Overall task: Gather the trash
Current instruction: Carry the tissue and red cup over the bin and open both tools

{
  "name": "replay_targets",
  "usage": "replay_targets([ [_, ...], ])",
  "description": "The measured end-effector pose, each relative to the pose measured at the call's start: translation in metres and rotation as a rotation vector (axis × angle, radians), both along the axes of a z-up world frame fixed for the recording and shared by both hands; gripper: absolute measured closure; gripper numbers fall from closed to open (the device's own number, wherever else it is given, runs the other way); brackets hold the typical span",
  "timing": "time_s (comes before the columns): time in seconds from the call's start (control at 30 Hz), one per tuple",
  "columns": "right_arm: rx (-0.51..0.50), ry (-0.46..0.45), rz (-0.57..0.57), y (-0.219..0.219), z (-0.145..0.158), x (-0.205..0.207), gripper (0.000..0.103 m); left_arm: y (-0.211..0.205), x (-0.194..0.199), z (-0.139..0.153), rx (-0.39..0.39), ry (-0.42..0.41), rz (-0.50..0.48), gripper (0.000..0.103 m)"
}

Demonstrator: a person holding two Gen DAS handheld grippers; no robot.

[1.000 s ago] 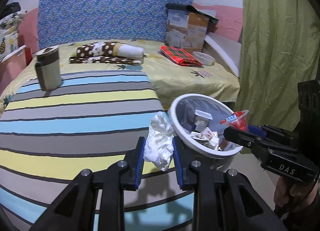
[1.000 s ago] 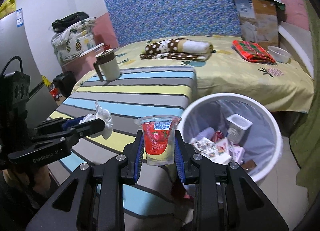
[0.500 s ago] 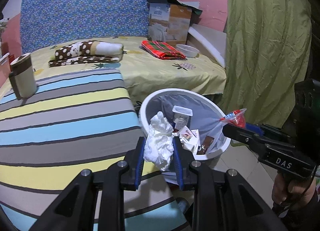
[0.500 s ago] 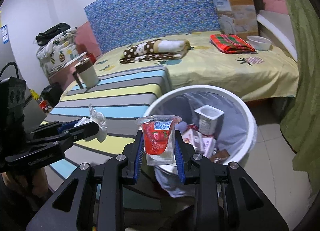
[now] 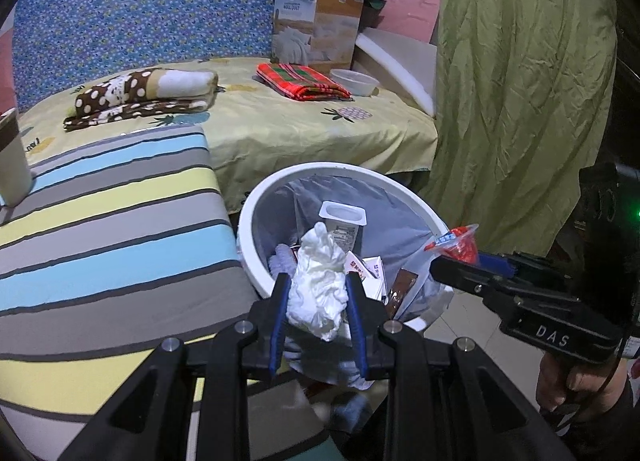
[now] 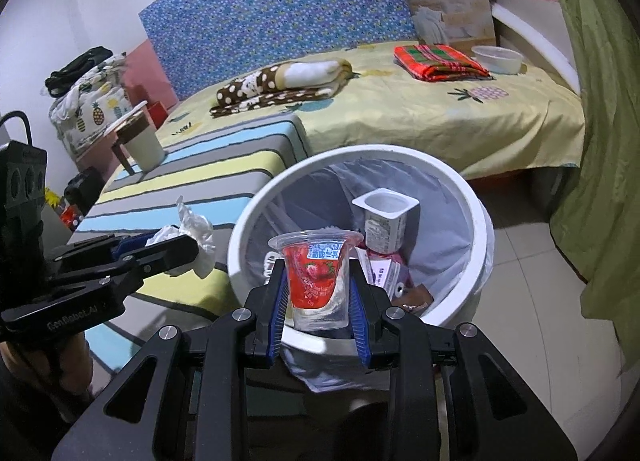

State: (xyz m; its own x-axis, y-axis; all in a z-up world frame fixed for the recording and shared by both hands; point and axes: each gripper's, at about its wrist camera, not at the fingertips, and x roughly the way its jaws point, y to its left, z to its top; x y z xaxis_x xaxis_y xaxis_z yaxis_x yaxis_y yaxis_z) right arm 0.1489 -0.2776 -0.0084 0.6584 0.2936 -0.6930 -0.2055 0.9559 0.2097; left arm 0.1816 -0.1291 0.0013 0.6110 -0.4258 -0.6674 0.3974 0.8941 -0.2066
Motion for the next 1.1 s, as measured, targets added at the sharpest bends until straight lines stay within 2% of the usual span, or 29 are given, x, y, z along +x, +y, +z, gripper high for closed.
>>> replay_targets([
  [0.4, -0.014, 0.047, -0.028, -0.011, -0.009, 0.017, 0.072, -0.021, 0.027, -0.015, 0.003, 0.028, -0.042, 0.073],
  [0.47, -0.016, 0.051, -0.033, -0.012, -0.01, 0.019, 0.069, -0.023, 0.032, -0.017, -0.001, 0.032, -0.044, 0.069],
  [0.53, -0.016, 0.057, -0.038, -0.014, -0.012, 0.02, 0.06, -0.025, 0.035, -0.019, -0.006, 0.035, -0.049, 0.062],
  [0.63, -0.011, 0.059, -0.041, -0.015, -0.013, 0.02, 0.056, -0.027, 0.038, -0.021, -0.015, 0.036, -0.049, 0.06],
  [1.1, -0.021, 0.017, -0.054, -0.012, 0.002, 0.001, 0.056, -0.016, 0.019, -0.01, -0.035, 0.013, -0.038, 0.055],
])
